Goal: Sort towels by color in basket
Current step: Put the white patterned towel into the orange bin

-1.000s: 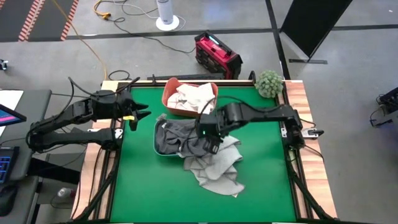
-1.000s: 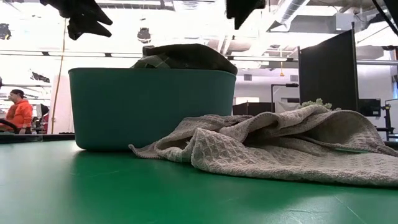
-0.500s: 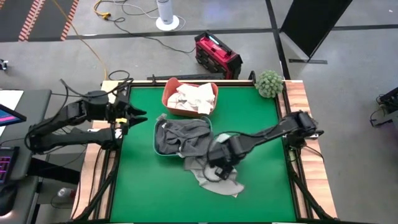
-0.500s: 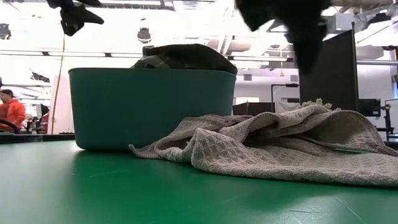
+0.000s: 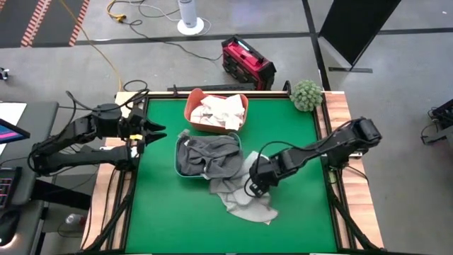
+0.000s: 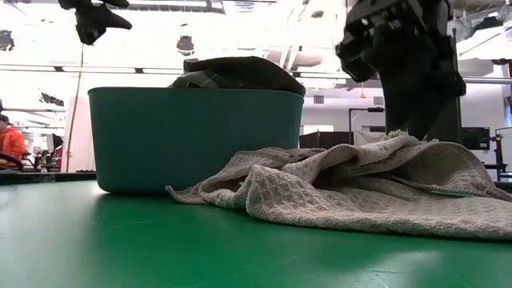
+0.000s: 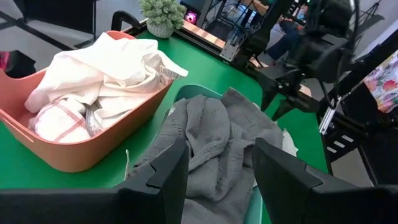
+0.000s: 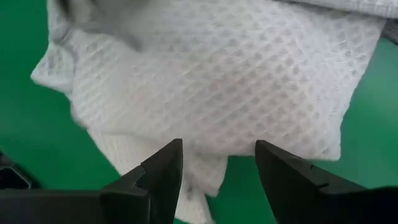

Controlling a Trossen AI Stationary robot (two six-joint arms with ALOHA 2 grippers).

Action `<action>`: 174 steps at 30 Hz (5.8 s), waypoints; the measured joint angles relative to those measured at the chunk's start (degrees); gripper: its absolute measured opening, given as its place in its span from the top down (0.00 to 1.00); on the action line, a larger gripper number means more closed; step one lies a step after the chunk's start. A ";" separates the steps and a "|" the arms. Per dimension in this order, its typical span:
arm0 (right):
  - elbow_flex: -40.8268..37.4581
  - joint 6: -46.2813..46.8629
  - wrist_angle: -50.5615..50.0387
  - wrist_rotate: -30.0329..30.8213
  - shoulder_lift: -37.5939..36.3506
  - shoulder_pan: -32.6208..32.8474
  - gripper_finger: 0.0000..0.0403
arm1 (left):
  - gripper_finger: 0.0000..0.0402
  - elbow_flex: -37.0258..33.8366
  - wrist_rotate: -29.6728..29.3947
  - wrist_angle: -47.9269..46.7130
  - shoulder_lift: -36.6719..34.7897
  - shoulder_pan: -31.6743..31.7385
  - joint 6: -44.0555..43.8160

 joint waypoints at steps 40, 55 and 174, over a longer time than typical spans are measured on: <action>-2.15 -20.48 45.16 1.26 -17.79 -7.73 0.95 | 0.58 0.00 -1.96 13.25 -0.31 -0.01 4.39; -2.07 -36.23 68.81 6.08 -17.49 -24.32 0.95 | 0.58 0.00 -10.92 17.37 -0.31 -0.02 4.21; 50.18 -7.67 -40.85 14.10 28.25 5.30 0.42 | 0.58 0.00 -2.43 4.31 -0.46 0.00 1.26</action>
